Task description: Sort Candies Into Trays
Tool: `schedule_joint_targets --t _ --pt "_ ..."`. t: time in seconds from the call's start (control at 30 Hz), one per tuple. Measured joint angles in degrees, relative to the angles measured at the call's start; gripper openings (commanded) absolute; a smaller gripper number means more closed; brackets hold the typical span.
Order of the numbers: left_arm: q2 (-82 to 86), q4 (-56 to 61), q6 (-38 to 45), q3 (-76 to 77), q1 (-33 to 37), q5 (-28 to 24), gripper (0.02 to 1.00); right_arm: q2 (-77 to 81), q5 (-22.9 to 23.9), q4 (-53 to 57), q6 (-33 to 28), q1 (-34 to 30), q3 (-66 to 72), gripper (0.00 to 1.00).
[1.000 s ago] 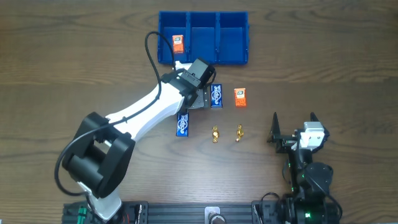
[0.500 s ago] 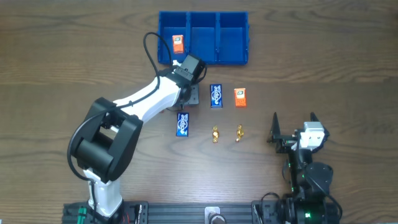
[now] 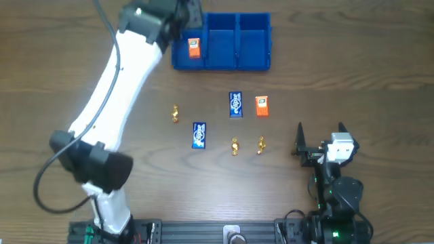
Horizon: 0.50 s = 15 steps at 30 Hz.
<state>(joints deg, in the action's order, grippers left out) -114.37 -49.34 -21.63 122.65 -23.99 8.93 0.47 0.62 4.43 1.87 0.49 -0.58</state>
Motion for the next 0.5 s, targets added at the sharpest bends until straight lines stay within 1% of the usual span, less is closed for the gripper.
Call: schedule_joint_targets --t 0.1,0.23,0.27,0.33,0.37,0.43,0.47,0.5 --pt "-9.53 -3.19 1.01 6.73 1.33 0.09 0.334 0.00 -0.02 -0.02 0.00 0.00 0.00 0.998" --pt "-18.14 -4.04 1.14 7.43 2.12 -1.25 0.334 0.00 -0.02 -0.02 0.00 0.00 0.00 0.998" --pt "-19.04 -4.07 1.14 7.43 2.43 -1.49 0.343 0.00 -0.02 -0.02 0.00 0.00 0.00 0.998" --pt "-19.41 -4.09 1.14 7.43 3.04 -1.77 0.393 0.00 -0.02 -0.02 0.00 0.00 0.00 0.998" --pt "-19.41 -4.07 1.14 7.61 3.30 -1.99 0.457 0.00 -0.02 -0.02 0.02 0.00 0.00 0.998" --pt "-19.41 -4.00 1.14 7.93 3.63 -2.29 0.641 0.00 -0.02 -0.02 0.00 0.00 0.00 0.998" --pt "-19.41 -4.00 1.64 7.93 3.69 -2.40 0.715 0.00 -0.02 -0.02 0.00 0.00 0.00 0.998" --pt "-19.41 -4.00 1.86 7.93 3.69 -2.62 0.768 0.00 -0.02 -0.02 0.00 0.00 0.00 0.998"
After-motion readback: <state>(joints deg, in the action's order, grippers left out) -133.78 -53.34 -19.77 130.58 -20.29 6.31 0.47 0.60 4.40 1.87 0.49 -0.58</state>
